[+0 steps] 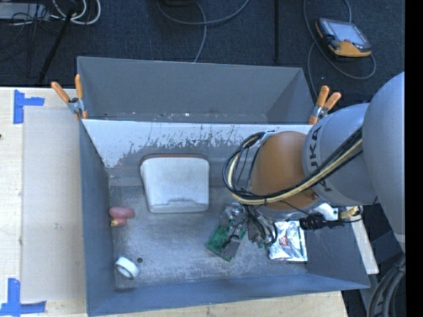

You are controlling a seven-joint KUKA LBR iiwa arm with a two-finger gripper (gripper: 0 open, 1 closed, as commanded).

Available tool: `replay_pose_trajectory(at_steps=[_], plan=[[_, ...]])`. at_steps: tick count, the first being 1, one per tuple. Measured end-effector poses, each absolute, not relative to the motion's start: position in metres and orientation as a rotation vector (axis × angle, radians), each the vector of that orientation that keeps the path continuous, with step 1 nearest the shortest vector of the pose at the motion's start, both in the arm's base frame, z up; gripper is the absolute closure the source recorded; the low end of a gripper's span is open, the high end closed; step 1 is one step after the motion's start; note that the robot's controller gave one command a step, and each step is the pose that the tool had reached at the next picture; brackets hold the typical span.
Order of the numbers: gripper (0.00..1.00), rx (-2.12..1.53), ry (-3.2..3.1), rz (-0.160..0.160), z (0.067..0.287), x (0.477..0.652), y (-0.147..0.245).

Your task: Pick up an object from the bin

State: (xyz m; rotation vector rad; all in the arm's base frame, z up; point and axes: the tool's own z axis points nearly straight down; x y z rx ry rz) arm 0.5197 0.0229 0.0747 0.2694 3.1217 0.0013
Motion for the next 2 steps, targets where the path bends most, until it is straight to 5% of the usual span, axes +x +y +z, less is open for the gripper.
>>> replay_pose_trajectory(at_steps=[1,2], plan=[[1.00,0.236,3.123,0.002,0.2433,0.5408,0.0220],[0.00,0.235,3.132,-0.001,0.2384,0.5391,0.0222]])
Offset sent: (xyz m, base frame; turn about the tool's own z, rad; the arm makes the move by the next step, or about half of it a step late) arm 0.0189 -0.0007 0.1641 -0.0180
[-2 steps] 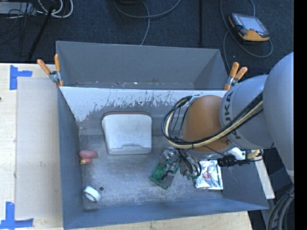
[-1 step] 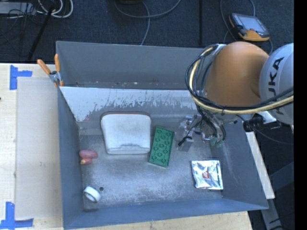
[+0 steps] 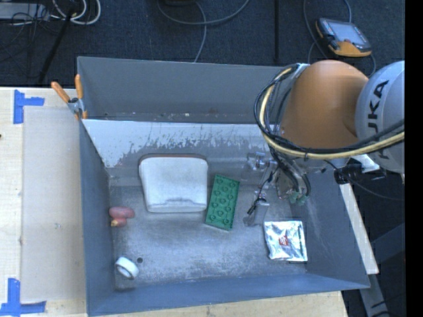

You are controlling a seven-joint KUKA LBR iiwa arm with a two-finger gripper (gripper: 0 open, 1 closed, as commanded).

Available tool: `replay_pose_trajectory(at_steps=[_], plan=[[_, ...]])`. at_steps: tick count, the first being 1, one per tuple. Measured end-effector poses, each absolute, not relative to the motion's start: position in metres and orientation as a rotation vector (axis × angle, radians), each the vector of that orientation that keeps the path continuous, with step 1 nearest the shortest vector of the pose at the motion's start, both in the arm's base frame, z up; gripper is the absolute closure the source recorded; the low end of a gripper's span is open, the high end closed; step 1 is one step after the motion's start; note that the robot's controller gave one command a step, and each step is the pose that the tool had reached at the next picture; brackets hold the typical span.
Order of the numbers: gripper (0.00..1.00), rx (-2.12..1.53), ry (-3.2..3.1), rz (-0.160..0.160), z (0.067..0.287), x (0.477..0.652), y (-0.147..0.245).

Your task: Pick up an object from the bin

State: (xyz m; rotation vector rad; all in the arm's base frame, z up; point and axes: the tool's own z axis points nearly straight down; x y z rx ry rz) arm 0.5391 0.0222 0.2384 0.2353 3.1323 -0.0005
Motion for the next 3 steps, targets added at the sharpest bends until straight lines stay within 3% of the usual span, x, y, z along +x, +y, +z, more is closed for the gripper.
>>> replay_pose_trajectory(at_steps=[1,2,3], plan=[[0.00,0.210,3.143,-0.001,0.134,0.544,0.039],[0.00,0.438,3.112,0.000,0.067,0.583,0.014],[1.00,0.432,3.112,-0.001,0.071,0.583,0.015]])
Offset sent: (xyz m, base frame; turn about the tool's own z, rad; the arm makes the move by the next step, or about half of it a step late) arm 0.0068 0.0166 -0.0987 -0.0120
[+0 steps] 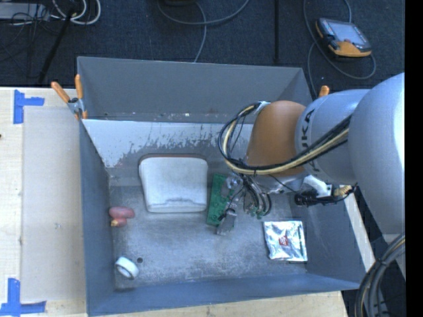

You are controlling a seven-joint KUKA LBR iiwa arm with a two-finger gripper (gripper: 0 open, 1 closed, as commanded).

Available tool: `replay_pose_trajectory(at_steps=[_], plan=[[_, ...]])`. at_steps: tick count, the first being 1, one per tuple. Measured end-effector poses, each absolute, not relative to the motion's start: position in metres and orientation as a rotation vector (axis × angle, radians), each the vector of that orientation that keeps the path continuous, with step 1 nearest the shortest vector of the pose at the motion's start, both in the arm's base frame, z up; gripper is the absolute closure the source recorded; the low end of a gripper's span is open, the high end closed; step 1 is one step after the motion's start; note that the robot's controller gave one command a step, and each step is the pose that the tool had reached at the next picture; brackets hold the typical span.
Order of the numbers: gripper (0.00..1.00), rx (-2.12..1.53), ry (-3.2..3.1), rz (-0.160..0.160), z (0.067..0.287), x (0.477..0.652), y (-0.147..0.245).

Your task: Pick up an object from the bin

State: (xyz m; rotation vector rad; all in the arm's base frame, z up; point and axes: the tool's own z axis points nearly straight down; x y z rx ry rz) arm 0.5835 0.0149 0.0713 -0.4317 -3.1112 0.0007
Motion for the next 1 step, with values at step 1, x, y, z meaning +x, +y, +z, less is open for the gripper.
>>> replay_pose_trajectory(at_steps=[1], plan=[[1.00,-0.558,-3.099,-0.004,0.2568,0.5660,0.0301]])
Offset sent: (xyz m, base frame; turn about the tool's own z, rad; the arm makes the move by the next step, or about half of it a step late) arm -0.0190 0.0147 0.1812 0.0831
